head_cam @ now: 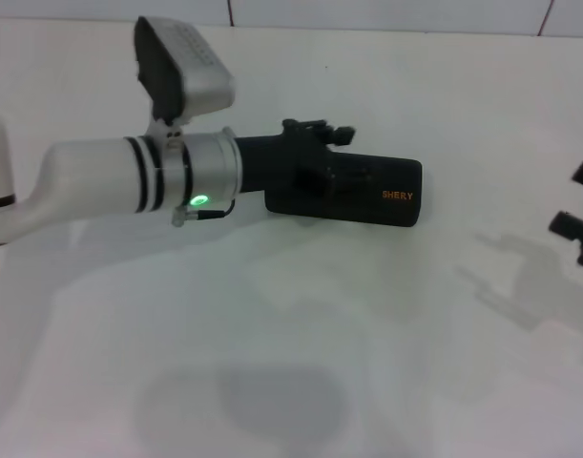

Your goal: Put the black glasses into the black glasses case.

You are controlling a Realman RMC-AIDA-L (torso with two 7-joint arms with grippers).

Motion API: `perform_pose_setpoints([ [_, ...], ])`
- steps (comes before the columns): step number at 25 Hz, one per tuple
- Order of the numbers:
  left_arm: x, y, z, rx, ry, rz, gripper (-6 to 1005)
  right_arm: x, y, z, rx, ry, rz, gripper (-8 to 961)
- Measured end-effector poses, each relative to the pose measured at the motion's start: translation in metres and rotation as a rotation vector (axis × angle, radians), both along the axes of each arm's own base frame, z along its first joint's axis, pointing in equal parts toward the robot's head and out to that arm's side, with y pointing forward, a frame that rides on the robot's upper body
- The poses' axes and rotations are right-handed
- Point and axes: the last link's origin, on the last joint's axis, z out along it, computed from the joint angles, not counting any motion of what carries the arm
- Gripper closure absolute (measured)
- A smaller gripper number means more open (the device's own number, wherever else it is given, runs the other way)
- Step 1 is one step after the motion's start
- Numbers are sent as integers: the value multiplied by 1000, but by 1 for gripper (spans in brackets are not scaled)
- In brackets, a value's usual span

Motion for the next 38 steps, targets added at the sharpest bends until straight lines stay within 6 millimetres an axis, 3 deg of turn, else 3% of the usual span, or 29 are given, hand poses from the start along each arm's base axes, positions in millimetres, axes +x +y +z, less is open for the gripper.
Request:
perform_pose_setpoints([
  [1,0,0,0,0,0,0,296,-4,0,-2,-26,12,20,463],
  [6,10,-40,48,-105,-241,-313,295,-34,7,-13,-208,54,126,408],
  [9,-2,-61,73,-126,-325,-388,295,-44,15,-16,-272,51,143,366],
  [12,-18,-74,85,-113,-348,-389,295,-51,21,-19,-299,40,151,325],
  [19,-41,-91,88,-123,-306,-354,167,-59,30,-32,-344,0,164,205],
  [24,-42,-93,86,-124,-296,-366,114,-59,34,-38,-340,-16,148,203],
  [38,-42,-93,86,-116,-296,-371,114,-60,32,-49,-347,-32,160,205],
])
